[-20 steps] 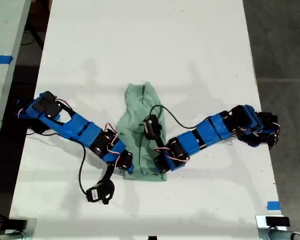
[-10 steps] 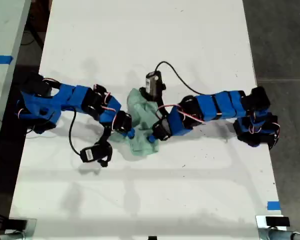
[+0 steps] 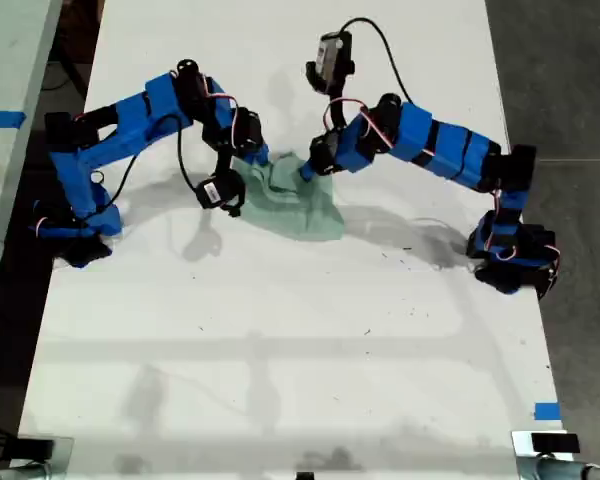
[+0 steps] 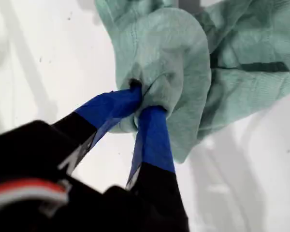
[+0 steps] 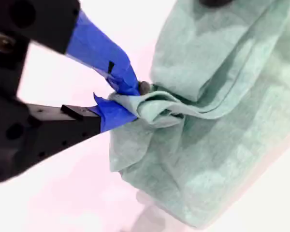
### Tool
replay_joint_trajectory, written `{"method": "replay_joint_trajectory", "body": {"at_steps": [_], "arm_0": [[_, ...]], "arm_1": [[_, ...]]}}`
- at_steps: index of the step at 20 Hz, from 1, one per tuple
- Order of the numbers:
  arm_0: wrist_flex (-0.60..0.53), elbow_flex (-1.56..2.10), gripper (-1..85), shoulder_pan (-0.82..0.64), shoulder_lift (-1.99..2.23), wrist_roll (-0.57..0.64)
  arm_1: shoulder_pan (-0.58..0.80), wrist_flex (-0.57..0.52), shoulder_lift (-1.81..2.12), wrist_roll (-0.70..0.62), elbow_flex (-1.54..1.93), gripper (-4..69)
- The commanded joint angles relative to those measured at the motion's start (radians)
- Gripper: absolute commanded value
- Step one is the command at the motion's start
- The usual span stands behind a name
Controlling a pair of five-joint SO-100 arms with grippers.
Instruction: Fold t shirt
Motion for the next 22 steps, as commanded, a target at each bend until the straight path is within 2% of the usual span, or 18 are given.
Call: {"method": "replay_joint_trajectory", "body": {"at_steps": [1, 2, 5, 9, 10, 11, 12, 13, 14, 16, 18, 19, 21, 22], "arm_0": [[-0.037, -0.054, 20.9, -0.052, -0.08, 0.067], [-0.031, -0.063, 22.0, -0.066, -0.112, 0.081], [0.038, -0.1, 21.4, -0.114, 0.006, 0.112], [0.075, -0.04, 18.8, -0.173, 0.479, 0.112], [0.075, -0.018, 16.6, -0.152, 0.604, 0.095], [0.075, 0.003, 10.4, -0.104, 0.721, 0.057], [0.071, 0.034, 4.3, -0.02, 0.825, -0.002], [0.061, 0.066, 0.4, 0.086, 0.904, -0.064], [0.052, 0.115, -0.2, 0.179, 0.966, -0.123], [0.041, 0.316, -0.2, 0.296, 1.117, -0.256], [0.025, 0.637, -0.2, 0.307, 1.41, -0.377], [-0.032, 0.848, -0.2, 0.337, 1.551, -0.437], [-0.291, 1.307, -0.2, 0.545, 1.71, -0.552], [-0.426, 1.483, -0.2, 0.588, 1.741, -0.56]], "arm_1": [[0.107, 0.051, -0.044, -0.015, -0.029, 22.6], [0.13, 0.08, -0.061, -0.02, -0.029, 37.2], [0.164, 0.179, -0.006, -0.038, -0.038, 36.7], [0.189, 0.239, 0.302, -0.034, 0.106, 30.2], [0.179, 0.242, 0.43, -0.014, 0.201, 29.0], [0.14, 0.244, 0.569, 0.012, 0.295, 28.2], [0.077, 0.244, 0.71, 0.04, 0.37, 21.8], [-0.003, 0.244, 0.847, 0.089, 0.434, 11.8], [-0.094, 0.244, 0.969, 0.147, 0.5, 1.9], [-0.265, 0.241, 1.198, 0.27, 0.687, 2.2], [-0.417, 0.227, 1.367, 0.387, 0.894, 2.2], [-0.474, 0.212, 1.434, 0.439, 1.009, 2.2], [-0.534, 0.133, 1.591, 0.476, 1.275, 2.2], [-0.534, 0.092, 1.726, 0.477, 1.407, 2.2]]}}
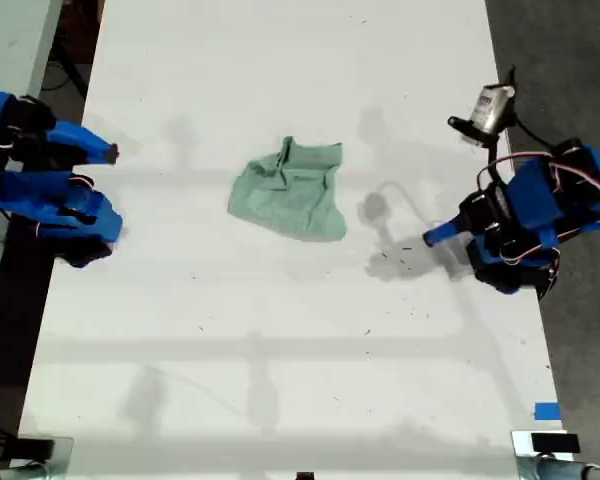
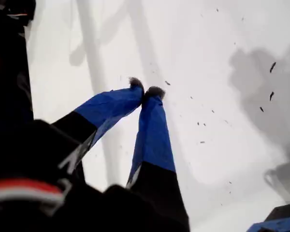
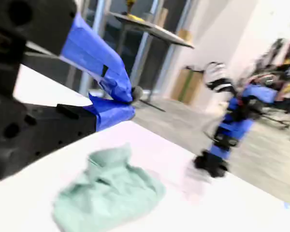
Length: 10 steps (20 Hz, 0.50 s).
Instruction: Fold t shirt
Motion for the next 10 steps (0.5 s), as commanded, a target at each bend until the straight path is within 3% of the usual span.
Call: {"method": "replay_joint_trajectory", "body": {"at_steps": [1, 2, 4, 5, 6, 8, 9, 10], "arm_0": [[-0.321, 0.561, -0.2, 0.135, 0.104, -0.06], [-0.365, 0.666, -0.2, 0.149, 0.164, -0.075], [-0.35, 0.881, -0.2, 0.19, 0.433, -0.118], [-0.321, 0.963, 0.1, 0.222, 0.459, -0.15], [-0.337, 1.057, 2.2, 0.239, 0.442, -0.163], [-0.327, 1.16, 5.9, 0.288, 0.426, -0.298], [-0.322, 1.16, 5.5, 0.301, 0.436, -0.295], [-0.321, 1.16, 3.2, 0.304, 0.448, -0.313]], "arm_1": [[-0.017, -0.123, 0.371, 0.021, 0.342, 2.2], [-0.017, -0.152, 0.575, 0.026, 0.472, 2.3], [-0.043, -0.11, 0.643, 0.052, 0.632, 3.2], [-0.058, -0.12, 0.647, 0.071, 0.727, 9.0], [-0.086, -0.189, 0.647, 0.006, 0.818, 17.0], [-0.123, -0.236, 0.647, 0.021, 1.011, 16.7], [-0.146, -0.245, 0.646, 0.089, 1.077, 16.6], [-0.161, -0.259, 0.638, -0.077, 1.081, 16.6]]}}
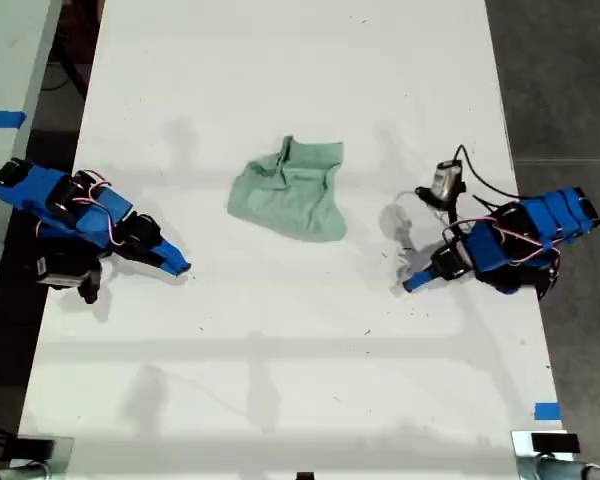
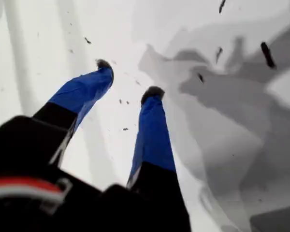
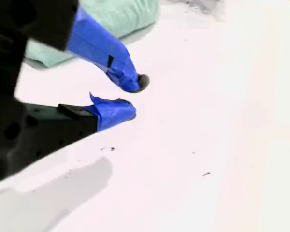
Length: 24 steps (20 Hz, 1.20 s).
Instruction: Fold t shirt
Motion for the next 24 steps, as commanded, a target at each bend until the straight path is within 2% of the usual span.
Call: {"method": "replay_joint_trajectory", "body": {"at_steps": [1, 3, 4, 5, 7, 8, 13, 24], "arm_0": [[0.006, 0.04, 1.8, 0.011, 0.015, -0.011], [0.014, 0.043, -0.2, -0.035, -0.014, 0.1], [0.014, 0.046, -0.2, -0.04, -0.011, 0.104], [0.018, 0.046, 0.4, -0.058, -0.021, 0.181], [0.012, 0.046, 7.3, -0.087, 0.014, 0.551], [0.008, 0.046, 8.6, -0.097, 0.031, 0.611], [0.009, 0.046, 8.5, -0.172, 0.026, 0.623], [0.009, 0.046, 8.5, -0.179, 0.026, 0.623]], "arm_1": [[-0.031, -0.049, 0.014, -0.279, 0.055, 16.9], [-0.051, -0.057, 0.014, -0.413, 0.067, 16.9], [-0.061, -0.063, 0.014, -0.468, 0.071, 16.2], [-0.067, -0.063, 0.014, -0.515, 0.071, 15.8], [-0.091, -0.069, 0.015, -0.63, 0.074, 13.7], [-0.089, -0.071, 0.015, -0.641, 0.075, 12.8], [-0.086, -0.071, 0.015, -0.64, 0.075, 10.7], [-0.086, -0.071, 0.015, -0.64, 0.075, 7.7]]}}
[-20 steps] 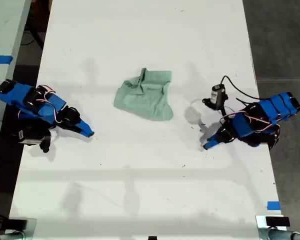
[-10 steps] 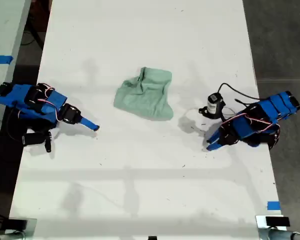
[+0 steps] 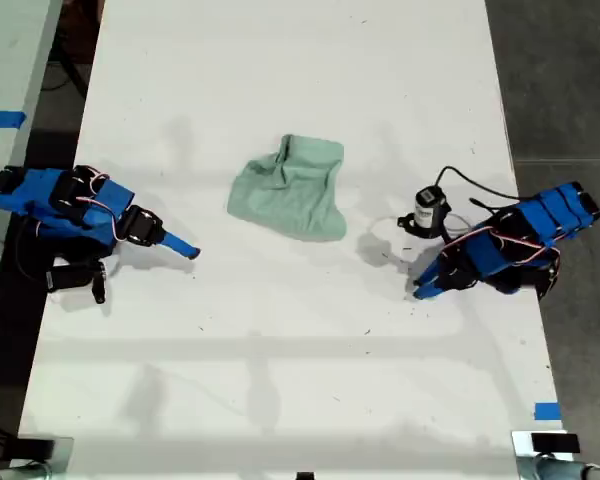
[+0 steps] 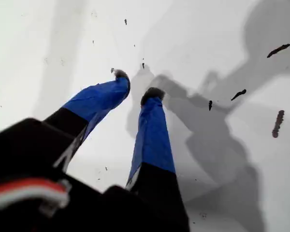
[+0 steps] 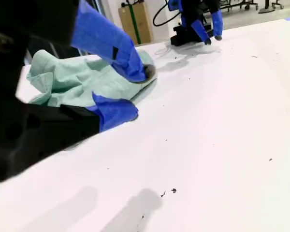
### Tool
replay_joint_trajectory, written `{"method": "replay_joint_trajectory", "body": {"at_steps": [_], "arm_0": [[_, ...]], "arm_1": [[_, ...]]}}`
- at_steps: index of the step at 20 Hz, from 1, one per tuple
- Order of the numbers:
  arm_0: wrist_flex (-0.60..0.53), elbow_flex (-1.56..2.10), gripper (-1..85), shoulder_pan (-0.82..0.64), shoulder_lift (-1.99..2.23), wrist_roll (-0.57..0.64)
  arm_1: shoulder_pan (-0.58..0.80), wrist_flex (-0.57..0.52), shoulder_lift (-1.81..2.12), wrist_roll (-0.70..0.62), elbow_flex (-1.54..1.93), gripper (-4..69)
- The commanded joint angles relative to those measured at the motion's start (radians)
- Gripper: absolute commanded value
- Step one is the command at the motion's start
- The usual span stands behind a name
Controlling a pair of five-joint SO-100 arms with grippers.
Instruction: Fold t shirt
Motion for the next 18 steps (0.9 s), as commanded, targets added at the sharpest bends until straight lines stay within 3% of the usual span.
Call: {"method": "replay_joint_trajectory", "body": {"at_steps": [1, 2, 3, 6, 8, 11, 14, 18], "arm_0": [[-0.009, 0.043, 8.5, -0.011, 0.011, 0.005], [-0.008, 0.043, 8.5, -0.011, 0.009, 0.054], [-0.017, 0.043, 7.6, 0.0, 0.009, 0.328], [-0.066, 0.043, 5.4, 0.075, 0.011, 0.594], [-0.066, 0.043, 0.1, 0.071, 0.011, 0.591], [-0.066, 0.043, -0.2, 0.066, 0.011, 0.588], [-0.04, 0.043, -0.2, 0.12, 0.011, 0.428], [-0.04, 0.043, -0.3, 0.181, 0.011, 0.428]], "arm_1": [[-0.006, -0.031, 0.008, -0.015, 0.048, 7.6], [-0.006, -0.031, 0.008, -0.015, 0.048, 7.6], [-0.006, -0.031, 0.008, -0.015, 0.048, 7.5], [-0.006, -0.031, 0.008, -0.015, 0.048, 7.3], [-0.006, -0.031, 0.008, -0.015, 0.048, 7.2], [-0.006, -0.031, 0.008, -0.015, 0.048, 7.0], [-0.006, -0.031, 0.008, -0.015, 0.048, 6.9], [-0.006, -0.031, 0.008, -0.015, 0.048, 6.6]]}}
